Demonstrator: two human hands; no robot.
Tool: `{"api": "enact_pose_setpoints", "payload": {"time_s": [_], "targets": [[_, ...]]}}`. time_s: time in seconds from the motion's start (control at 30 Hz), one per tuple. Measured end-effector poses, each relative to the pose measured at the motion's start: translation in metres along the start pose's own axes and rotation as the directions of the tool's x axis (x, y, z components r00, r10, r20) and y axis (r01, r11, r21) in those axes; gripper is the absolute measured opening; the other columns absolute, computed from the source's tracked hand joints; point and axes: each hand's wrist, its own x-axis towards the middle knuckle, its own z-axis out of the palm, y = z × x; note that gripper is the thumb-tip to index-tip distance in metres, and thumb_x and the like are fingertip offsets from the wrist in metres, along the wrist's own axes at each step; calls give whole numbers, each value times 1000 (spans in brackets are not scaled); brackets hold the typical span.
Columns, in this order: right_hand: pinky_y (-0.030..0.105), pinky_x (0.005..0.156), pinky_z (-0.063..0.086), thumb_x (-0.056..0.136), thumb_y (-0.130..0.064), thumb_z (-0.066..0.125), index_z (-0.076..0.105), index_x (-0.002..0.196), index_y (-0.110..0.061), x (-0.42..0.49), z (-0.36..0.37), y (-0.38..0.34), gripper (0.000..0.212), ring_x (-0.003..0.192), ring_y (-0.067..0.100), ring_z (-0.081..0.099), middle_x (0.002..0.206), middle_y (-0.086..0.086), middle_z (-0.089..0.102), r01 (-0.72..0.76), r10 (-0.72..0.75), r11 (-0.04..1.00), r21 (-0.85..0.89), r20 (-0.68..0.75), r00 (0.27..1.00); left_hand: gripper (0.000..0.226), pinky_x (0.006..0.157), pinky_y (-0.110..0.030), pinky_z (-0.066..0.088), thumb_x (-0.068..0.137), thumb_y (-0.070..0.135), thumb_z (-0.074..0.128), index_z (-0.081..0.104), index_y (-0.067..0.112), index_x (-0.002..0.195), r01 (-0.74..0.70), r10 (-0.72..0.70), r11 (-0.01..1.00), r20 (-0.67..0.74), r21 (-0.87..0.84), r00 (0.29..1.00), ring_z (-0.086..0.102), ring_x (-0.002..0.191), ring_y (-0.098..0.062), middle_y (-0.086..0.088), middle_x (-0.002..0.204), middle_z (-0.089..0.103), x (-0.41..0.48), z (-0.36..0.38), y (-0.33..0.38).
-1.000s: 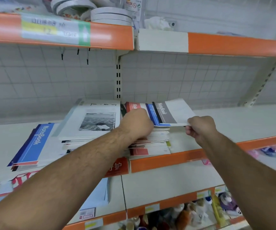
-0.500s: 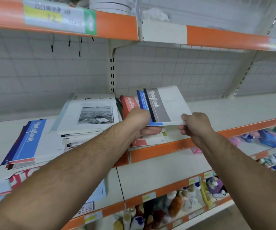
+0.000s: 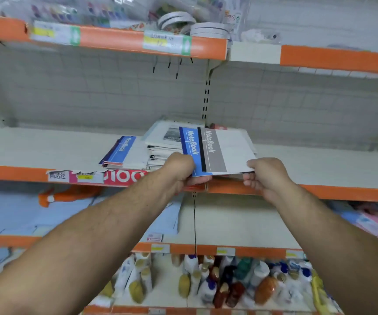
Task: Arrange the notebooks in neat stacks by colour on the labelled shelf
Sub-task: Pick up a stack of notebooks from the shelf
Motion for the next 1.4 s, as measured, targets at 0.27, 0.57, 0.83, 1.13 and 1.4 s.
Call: {"api": "enact_pose_setpoints", "payload": {"time_s": [0.27, 0.57, 0.83, 1.13, 1.4], "targets": [[21, 38, 48, 95, 2, 50, 56, 86, -6, -59, 63, 22, 14, 46, 13, 54, 72, 11, 60, -36, 35, 999, 0, 277, 960, 24, 66, -37, 63, 98, -8, 43, 47, 8, 114, 5, -27, 996, -244, -90, 969, 70, 86, -30, -12, 104, 63, -83, -80, -30], [21, 37, 48, 94, 5, 48, 57, 93, -6, -127, 166, 20, 14, 39, 10, 55, 73, 10, 59, -3, 23, 999, -42, 488, 872, 29, 49, -27, 57, 96, -11, 39, 49, 4, 118, -59, -5, 990, -457, -125, 890, 72, 76, -34, -17, 103, 62, -148, -192, -39], [20, 38, 48, 96, 6, 44, 56, 97, -5, -187, 284, 9, 16, 53, 17, 53, 75, 12, 59, 33, 3, 998, -49, 603, 798, 25, 60, -33, 63, 97, -11, 37, 49, 8, 107, -109, -18, 976, -566, -190, 824, 72, 65, -30, -13, 98, 59, -184, -312, -33], [20, 38, 46, 97, 6, 41, 54, 83, -8, -273, 461, 4, 23, 54, 18, 50, 71, 11, 56, 25, 18, 998, -57, 652, 758, 26, 61, -36, 63, 95, -12, 35, 53, 3, 106, -140, -26, 973, -693, -182, 720, 71, 64, -30, -15, 96, 63, -216, -507, -24], [21, 39, 46, 99, 1, 44, 53, 106, -5, -328, 588, 10, 13, 56, 16, 52, 78, 8, 57, -3, 78, 995, -104, 724, 685, 28, 54, -32, 62, 94, -13, 33, 53, 7, 97, -185, -54, 959, -776, -217, 628, 72, 75, -30, -14, 94, 66, -242, -634, -20]]}}
